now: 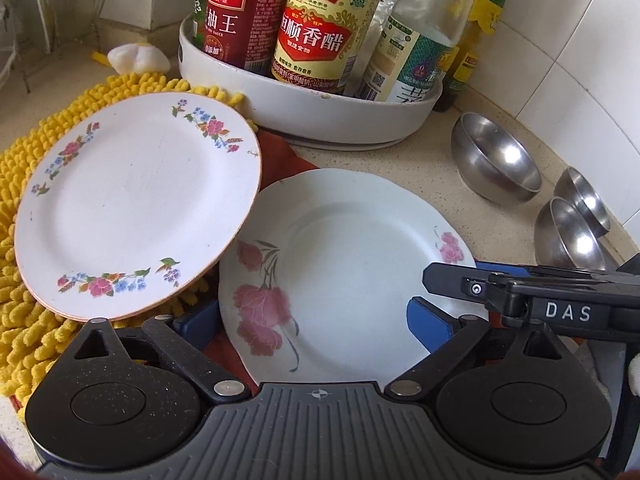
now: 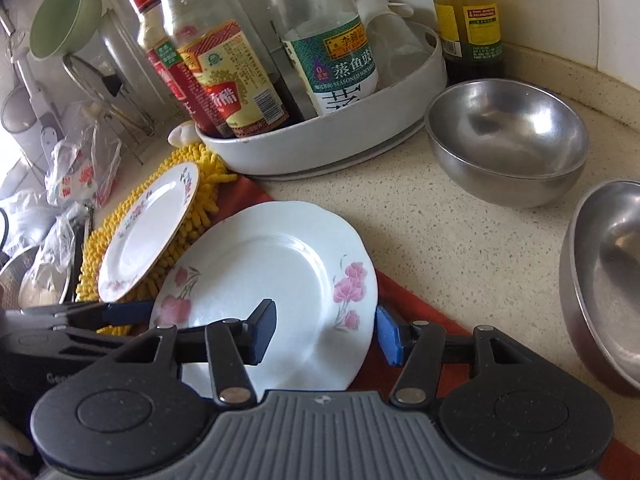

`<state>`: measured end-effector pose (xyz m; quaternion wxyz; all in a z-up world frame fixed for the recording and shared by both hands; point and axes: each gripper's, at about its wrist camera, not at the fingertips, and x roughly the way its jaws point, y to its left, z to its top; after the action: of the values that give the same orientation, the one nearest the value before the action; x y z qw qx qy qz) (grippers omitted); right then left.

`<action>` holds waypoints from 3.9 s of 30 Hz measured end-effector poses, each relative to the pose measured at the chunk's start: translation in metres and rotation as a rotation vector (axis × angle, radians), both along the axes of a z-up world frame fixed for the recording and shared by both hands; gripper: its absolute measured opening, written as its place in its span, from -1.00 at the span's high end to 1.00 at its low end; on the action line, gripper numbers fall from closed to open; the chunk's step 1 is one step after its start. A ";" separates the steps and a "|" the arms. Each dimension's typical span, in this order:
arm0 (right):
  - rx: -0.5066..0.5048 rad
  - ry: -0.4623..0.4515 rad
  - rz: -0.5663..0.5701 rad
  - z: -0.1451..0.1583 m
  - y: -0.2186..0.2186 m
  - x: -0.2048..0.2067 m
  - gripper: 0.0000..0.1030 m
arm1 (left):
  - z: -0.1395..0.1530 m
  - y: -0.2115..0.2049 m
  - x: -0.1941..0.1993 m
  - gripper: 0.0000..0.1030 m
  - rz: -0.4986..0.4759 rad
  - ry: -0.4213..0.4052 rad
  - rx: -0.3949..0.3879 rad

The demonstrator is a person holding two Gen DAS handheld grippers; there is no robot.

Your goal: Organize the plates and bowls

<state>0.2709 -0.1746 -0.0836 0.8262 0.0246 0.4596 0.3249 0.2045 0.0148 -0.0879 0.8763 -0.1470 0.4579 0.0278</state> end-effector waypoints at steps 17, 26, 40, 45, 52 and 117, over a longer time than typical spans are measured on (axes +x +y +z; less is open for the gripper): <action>-0.009 -0.060 0.046 -0.006 -0.002 -0.021 -0.01 | -0.004 -0.002 -0.013 -0.95 -0.024 -0.024 0.099; -0.020 -0.059 0.020 -0.004 -0.002 -0.022 0.08 | -0.002 -0.011 -0.013 -0.72 -0.020 -0.016 0.131; 0.002 -0.087 0.004 0.012 -0.004 -0.031 0.08 | 0.013 -0.010 -0.021 -0.72 0.003 -0.028 0.112; 0.006 -0.088 -0.008 0.016 -0.008 -0.035 0.08 | 0.016 -0.015 -0.023 -0.72 -0.010 -0.034 0.127; 0.028 -0.089 -0.035 0.023 -0.013 -0.041 0.08 | 0.024 -0.017 -0.026 -0.72 -0.014 -0.059 0.128; -0.063 -0.129 -0.361 0.050 -0.099 -0.122 0.02 | 0.052 -0.065 -0.046 -0.75 -0.276 -0.166 0.125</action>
<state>0.1486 -0.2738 -0.0341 0.8991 0.0601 0.4038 0.1579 0.1585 -0.0503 -0.0357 0.9140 -0.0298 0.3972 -0.0768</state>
